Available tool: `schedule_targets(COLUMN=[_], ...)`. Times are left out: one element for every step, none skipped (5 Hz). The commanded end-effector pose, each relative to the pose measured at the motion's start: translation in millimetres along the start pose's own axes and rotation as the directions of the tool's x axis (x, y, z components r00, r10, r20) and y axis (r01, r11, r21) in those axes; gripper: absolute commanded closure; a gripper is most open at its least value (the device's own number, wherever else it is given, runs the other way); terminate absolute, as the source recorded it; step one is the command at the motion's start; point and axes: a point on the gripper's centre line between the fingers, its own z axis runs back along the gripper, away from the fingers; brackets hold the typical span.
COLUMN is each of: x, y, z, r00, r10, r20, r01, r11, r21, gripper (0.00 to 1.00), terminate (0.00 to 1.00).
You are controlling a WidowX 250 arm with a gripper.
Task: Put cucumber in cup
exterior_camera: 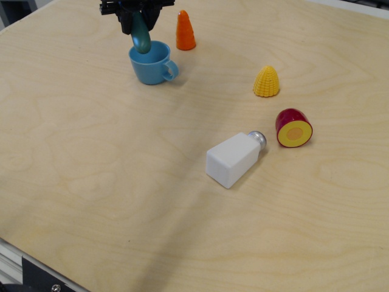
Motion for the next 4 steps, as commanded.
schedule_targets(x=[6.5, 9.2, 6.7, -1.9], y=[10.5, 14.9, 19.1, 24.0], z=[29.6, 41.3, 55.0, 70.3], r00=[0.998, 0.996, 0.998, 0.999], r10=[0.044, 0.055, 0.045, 0.042], r20=[0.048, 0.067, 0.045, -0.020], r01=[-0.041, -0.051, -0.042, -0.043], r11=[0.997, 0.997, 0.997, 0.998], r21=[-0.065, -0.062, -0.059, -0.053], gripper=[0.00, 0.00, 0.00, 0.00], terminate=[0.00, 0.00, 0.00, 0.00])
